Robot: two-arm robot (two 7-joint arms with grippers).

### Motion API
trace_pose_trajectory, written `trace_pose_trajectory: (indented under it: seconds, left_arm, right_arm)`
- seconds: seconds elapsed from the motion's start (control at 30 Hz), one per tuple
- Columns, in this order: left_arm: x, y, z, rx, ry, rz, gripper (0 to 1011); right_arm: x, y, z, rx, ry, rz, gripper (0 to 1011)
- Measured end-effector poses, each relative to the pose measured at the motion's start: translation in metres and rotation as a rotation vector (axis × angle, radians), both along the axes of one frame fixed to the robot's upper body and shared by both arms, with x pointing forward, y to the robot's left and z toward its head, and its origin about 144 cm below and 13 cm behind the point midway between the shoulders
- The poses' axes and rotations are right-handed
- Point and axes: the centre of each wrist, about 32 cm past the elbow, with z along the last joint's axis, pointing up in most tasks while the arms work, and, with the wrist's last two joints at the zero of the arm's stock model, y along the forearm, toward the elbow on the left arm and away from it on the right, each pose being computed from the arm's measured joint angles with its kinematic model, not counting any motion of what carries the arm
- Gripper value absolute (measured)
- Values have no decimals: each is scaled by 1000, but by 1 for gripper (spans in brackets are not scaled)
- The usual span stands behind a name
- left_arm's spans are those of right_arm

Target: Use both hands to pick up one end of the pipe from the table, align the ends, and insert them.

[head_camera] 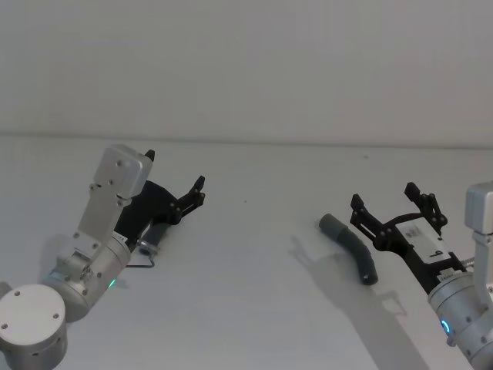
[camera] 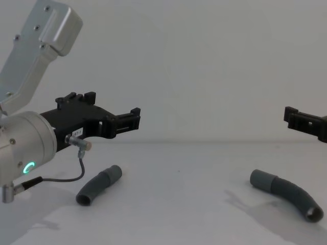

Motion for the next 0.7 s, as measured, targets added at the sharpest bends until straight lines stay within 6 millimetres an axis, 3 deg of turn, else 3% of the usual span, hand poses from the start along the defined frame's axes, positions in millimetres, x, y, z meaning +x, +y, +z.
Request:
trace_pose_trajectory:
  seconds: [0.7]
  left_arm:
    - [0,0,0,0,1,0,1000]
  right_arm:
    - [0,0,0,0,0,0,1001]
